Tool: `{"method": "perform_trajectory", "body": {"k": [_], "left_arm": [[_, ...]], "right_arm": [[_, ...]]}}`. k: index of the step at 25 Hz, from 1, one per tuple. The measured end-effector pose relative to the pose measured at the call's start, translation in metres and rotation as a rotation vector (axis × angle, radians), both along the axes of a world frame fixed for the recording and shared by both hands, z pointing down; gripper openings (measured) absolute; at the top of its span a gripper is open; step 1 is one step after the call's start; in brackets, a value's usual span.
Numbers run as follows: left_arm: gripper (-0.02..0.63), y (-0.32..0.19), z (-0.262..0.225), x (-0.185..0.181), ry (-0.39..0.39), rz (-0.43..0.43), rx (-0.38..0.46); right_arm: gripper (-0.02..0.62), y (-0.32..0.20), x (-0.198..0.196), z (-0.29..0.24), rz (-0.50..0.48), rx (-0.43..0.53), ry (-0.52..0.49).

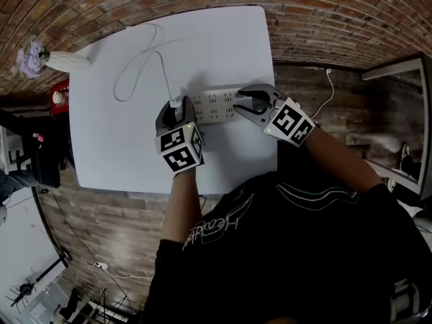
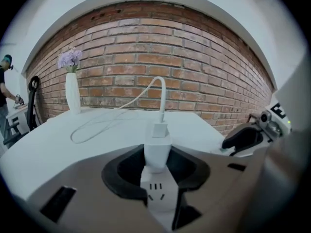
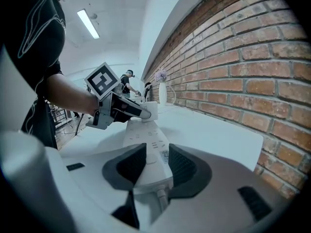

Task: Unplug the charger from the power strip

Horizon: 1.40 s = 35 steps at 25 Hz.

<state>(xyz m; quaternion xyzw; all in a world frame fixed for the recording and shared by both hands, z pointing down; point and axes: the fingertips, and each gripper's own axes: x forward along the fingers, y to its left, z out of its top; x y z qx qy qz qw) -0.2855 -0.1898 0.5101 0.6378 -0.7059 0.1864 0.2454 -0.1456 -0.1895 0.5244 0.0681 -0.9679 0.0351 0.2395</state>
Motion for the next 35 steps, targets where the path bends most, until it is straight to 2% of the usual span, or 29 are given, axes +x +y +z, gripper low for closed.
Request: {"method": "perform_trajectory", "body": {"k": [3, 8, 11, 13, 17, 19, 21, 25, 27, 29, 33, 35], "left_arm": [[0.133, -0.0007, -0.0018, 0.0025, -0.02, 0.011, 0.003], [0.135, 0.0004, 0.0015, 0.0001, 0.112, 0.012, 0.001], [0.137, 0.0008, 0.001, -0.0017, 0.144, 0.005, -0.001], [0.137, 0.0005, 0.0008, -0.0012, 0.105, 0.002, -0.001], [0.133, -0.0005, -0.0029, 0.0015, -0.036, 0.011, 0.006], [0.133, -0.0006, -0.0033, 0.0031, -0.056, 0.01, 0.001], [0.133, -0.0006, -0.003, 0.0026, -0.016, 0.002, 0.002], [0.137, 0.0014, -0.0002, -0.0035, 0.138, -0.025, 0.008], [0.138, 0.0025, 0.0004, -0.0036, 0.157, -0.025, 0.008], [0.138, 0.0029, -0.0003, -0.0032, 0.115, -0.015, 0.008], [0.134, 0.0012, -0.0055, 0.0026, -0.053, 0.017, 0.013], [0.133, 0.0008, -0.0055, 0.0032, -0.051, 0.017, 0.016]], "right_arm": [[0.117, -0.0001, 0.0011, -0.0004, 0.001, -0.001, 0.0], [0.118, 0.0, 0.0003, 0.0002, 0.005, 0.002, 0.002], [0.118, -0.0002, -0.0009, -0.0009, 0.006, 0.002, 0.002], [0.118, -0.0005, -0.0004, -0.0008, 0.009, 0.003, 0.003], [0.118, -0.0015, -0.0005, -0.0004, 0.012, 0.0, 0.0], [0.118, -0.0016, 0.0002, -0.0006, 0.012, -0.001, 0.0], [0.118, -0.0017, 0.0001, -0.0007, 0.013, 0.001, 0.002], [0.118, -0.0014, -0.0025, -0.0002, 0.014, 0.001, 0.002], [0.12, -0.001, -0.0021, 0.0, 0.016, 0.001, 0.003], [0.12, -0.0008, -0.002, 0.0, 0.018, 0.003, 0.003], [0.12, -0.0016, -0.0018, -0.0004, 0.022, 0.005, -0.001], [0.12, -0.0017, -0.0017, -0.0006, 0.024, 0.005, -0.001]]}}
